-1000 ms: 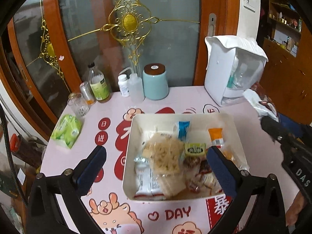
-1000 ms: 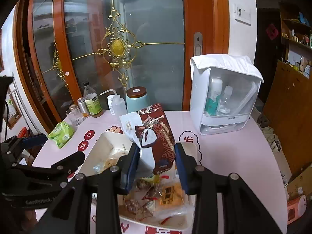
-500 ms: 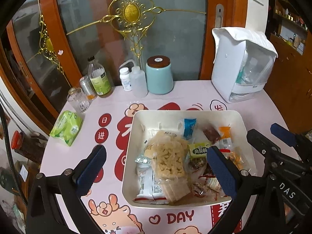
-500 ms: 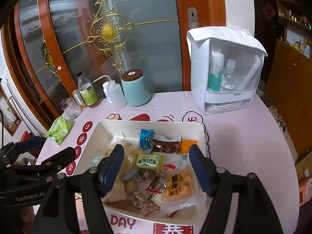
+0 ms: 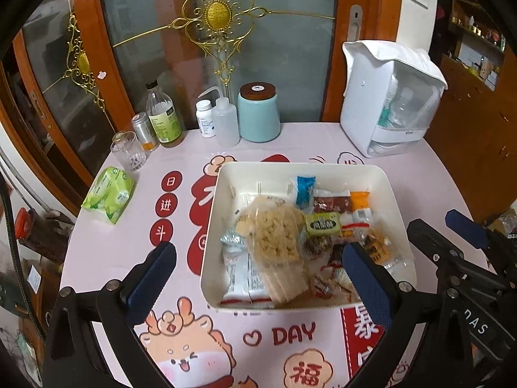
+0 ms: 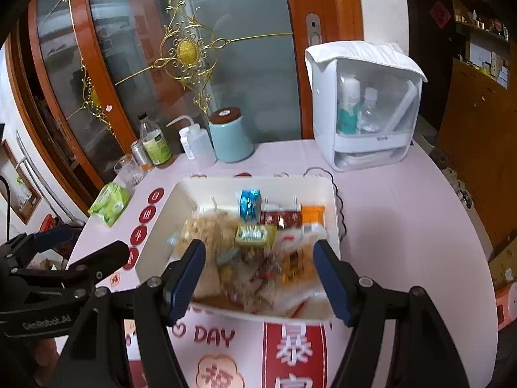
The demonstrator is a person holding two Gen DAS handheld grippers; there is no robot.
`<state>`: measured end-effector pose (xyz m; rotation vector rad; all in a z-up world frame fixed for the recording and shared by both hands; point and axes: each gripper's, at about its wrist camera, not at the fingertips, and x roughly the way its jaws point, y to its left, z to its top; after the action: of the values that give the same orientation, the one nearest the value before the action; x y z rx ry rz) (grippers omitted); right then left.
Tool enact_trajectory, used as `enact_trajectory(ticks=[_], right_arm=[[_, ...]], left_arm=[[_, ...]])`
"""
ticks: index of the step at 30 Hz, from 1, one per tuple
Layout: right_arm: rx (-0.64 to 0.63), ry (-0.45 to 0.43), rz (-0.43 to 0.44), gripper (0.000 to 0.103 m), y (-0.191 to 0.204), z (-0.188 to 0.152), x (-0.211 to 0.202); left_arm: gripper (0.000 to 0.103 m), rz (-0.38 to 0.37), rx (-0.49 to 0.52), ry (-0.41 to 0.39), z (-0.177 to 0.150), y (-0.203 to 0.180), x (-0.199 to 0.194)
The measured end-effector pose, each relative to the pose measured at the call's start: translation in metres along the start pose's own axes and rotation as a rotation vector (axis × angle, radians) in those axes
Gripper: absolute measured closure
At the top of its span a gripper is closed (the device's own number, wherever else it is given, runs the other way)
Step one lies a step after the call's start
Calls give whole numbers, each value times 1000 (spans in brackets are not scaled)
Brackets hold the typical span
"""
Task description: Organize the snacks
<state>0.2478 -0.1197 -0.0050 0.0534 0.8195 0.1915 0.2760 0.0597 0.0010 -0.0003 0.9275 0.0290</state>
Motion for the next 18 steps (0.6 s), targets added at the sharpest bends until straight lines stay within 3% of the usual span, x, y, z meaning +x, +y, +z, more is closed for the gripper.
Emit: enact_trajectory(ticks=[10, 18], right_arm=[[59, 79, 6, 33, 6, -64, -54], [34, 113, 40, 33, 16, -103, -95]], left_arm=[[1, -27, 29, 16, -63, -4, -57], [1, -29, -42, 60, -123, 6, -99]])
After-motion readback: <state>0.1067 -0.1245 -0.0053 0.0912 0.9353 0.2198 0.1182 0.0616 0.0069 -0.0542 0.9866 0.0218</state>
